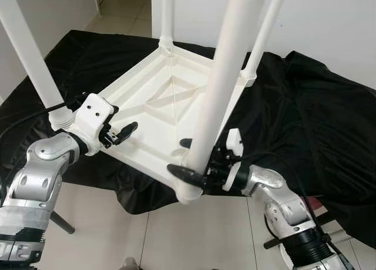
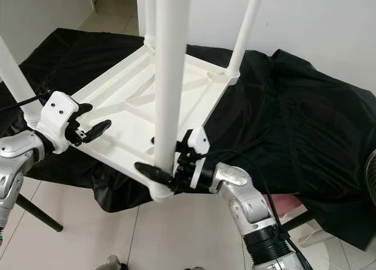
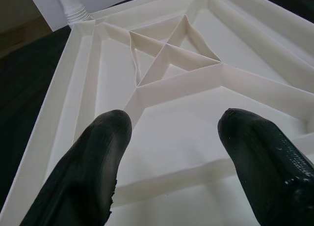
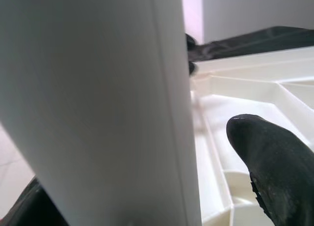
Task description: Building children table
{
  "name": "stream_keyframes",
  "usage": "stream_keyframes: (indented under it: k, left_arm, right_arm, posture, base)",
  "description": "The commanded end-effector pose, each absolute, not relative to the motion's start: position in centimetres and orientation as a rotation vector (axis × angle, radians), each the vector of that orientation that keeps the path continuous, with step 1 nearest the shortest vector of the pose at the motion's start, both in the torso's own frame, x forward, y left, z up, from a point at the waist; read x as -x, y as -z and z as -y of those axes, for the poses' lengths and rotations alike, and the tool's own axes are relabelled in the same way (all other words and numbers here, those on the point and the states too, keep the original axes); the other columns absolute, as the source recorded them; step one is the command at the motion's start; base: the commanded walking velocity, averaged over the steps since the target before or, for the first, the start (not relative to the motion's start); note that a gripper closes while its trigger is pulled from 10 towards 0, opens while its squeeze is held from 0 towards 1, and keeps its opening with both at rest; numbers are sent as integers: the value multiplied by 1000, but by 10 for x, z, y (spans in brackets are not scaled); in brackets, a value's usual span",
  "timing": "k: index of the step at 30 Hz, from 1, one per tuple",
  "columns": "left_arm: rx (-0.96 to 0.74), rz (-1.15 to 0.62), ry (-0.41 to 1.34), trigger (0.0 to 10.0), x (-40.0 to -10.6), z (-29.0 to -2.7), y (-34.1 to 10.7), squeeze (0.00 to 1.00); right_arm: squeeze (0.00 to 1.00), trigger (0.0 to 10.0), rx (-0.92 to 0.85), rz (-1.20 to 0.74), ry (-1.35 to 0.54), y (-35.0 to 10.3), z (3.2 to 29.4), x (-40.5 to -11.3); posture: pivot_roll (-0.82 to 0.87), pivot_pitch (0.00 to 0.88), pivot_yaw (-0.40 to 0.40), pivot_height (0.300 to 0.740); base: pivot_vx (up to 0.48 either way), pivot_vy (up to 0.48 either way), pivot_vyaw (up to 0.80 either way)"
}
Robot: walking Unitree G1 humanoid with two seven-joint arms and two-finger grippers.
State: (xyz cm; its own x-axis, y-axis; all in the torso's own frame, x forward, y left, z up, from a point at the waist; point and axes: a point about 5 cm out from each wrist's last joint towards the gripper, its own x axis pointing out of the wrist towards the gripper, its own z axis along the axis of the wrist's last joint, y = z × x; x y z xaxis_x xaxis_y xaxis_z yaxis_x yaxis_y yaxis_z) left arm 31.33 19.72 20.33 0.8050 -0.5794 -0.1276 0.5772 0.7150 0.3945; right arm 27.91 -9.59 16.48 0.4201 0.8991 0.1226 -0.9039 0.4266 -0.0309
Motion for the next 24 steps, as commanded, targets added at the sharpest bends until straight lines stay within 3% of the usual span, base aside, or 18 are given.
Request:
stream_keyframes:
  k: [1,13,24]
  left_arm:
    - [-418,7,647,10000,-314,-192,-202,0]
    - [-402,29,694,10000,-317,-176,-203,0]
    - [-362,46,802,10000,-317,-144,-201,0]
  right_arm:
    - [0,10000,-4,95,-1030,-159,117,-290]
    - [0,10000,45,110,-804,-158,155,-317]
    - [0,10000,49,158,-703,-159,165,-325]
  posture:
    - [48,109,-65,740]
    - [41,110,-67,740]
    - [27,128,-58,740]
  base:
    - [0,0,0]
    - [0,0,0]
    - [0,0,0]
